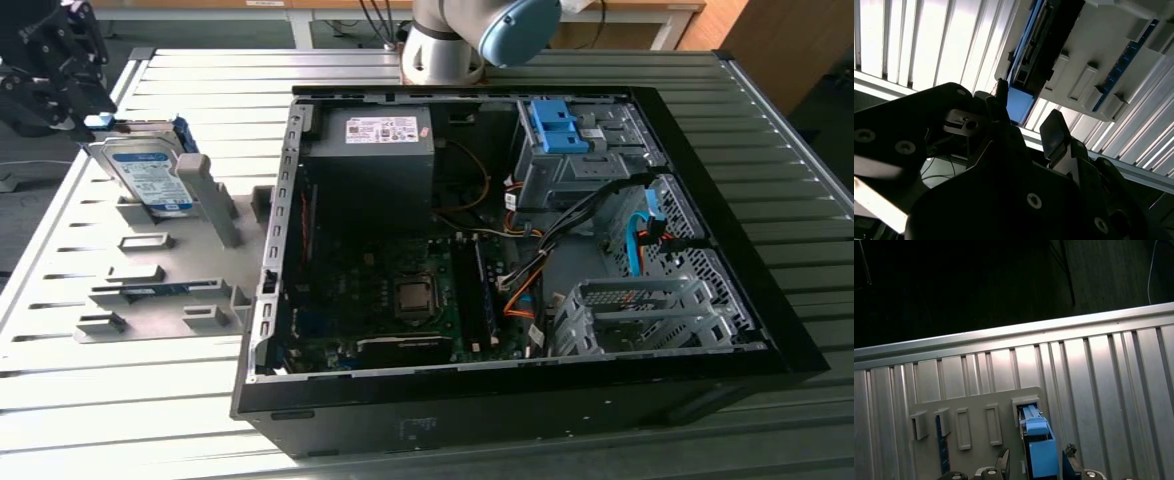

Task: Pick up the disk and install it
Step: 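Pick up the disk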

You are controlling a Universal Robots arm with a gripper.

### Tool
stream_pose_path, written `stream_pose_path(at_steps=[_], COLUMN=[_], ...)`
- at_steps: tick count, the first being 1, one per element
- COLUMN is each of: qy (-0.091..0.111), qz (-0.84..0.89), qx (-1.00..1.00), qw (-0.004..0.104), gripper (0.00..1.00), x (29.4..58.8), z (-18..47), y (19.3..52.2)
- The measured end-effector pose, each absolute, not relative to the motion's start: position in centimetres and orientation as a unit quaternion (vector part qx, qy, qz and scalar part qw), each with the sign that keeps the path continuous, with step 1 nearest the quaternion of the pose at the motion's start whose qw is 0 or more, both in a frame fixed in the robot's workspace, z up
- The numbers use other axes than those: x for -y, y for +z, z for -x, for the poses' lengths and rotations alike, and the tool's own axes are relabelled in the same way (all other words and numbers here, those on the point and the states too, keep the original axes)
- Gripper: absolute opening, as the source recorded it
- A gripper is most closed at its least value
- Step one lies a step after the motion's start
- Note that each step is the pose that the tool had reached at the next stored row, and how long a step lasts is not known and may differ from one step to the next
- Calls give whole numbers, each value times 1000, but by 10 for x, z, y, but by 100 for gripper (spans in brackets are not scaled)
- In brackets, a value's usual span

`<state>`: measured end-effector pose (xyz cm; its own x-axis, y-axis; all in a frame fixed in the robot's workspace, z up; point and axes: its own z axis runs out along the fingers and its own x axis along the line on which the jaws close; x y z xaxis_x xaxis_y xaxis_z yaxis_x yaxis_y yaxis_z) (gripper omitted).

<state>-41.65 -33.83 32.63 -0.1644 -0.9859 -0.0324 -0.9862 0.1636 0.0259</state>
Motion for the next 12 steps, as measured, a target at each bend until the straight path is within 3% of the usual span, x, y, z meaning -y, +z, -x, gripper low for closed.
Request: stream_pose_path(at_steps=[12], qy=[18], qz=[671], qx=[-741], qw=[6], gripper=[53], x=[338], z=[420], y=[311])
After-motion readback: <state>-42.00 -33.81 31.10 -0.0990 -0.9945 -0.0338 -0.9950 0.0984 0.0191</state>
